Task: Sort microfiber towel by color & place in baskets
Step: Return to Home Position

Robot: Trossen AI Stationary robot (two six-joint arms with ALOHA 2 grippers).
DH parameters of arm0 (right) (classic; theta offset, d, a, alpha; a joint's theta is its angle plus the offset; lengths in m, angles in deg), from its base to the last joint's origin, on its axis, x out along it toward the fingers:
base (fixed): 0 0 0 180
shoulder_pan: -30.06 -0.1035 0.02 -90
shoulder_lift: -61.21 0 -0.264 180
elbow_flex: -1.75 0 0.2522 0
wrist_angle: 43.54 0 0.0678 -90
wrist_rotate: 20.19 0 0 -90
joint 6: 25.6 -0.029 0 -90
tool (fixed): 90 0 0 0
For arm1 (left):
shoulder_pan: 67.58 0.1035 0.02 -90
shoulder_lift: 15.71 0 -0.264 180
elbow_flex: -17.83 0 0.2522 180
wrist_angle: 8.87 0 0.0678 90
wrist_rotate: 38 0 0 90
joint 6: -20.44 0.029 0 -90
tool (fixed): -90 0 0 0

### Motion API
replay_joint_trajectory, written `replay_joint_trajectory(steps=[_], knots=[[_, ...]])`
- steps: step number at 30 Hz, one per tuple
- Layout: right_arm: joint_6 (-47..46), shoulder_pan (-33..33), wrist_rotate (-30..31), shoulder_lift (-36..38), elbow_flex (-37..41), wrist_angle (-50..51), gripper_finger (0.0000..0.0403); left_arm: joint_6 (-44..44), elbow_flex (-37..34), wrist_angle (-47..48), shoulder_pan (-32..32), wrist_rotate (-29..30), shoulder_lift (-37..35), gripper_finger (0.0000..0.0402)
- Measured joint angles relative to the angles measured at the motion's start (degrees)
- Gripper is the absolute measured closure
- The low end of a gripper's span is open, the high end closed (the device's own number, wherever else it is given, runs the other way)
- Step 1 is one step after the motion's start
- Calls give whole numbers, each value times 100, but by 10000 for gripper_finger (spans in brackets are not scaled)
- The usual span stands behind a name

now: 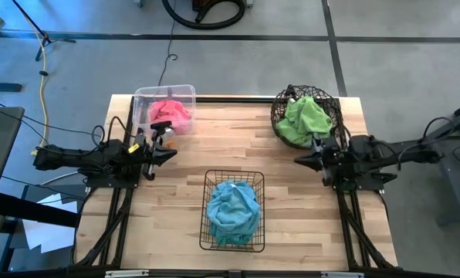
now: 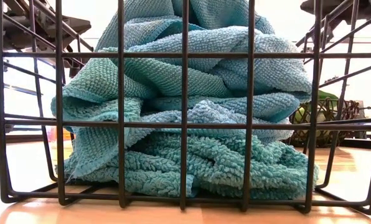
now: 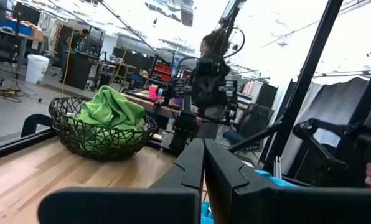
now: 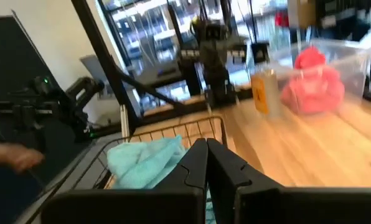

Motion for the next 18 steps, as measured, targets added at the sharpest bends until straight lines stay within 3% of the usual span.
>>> replay_joint_trajectory(steps=[6,18], knots=[[592,4,2,694,1055,-1193,402,-1,0,2,0,-2,2,401],[958,4,-541,931,2167,-2546,403,2,0,2,0,-2,6,401]])
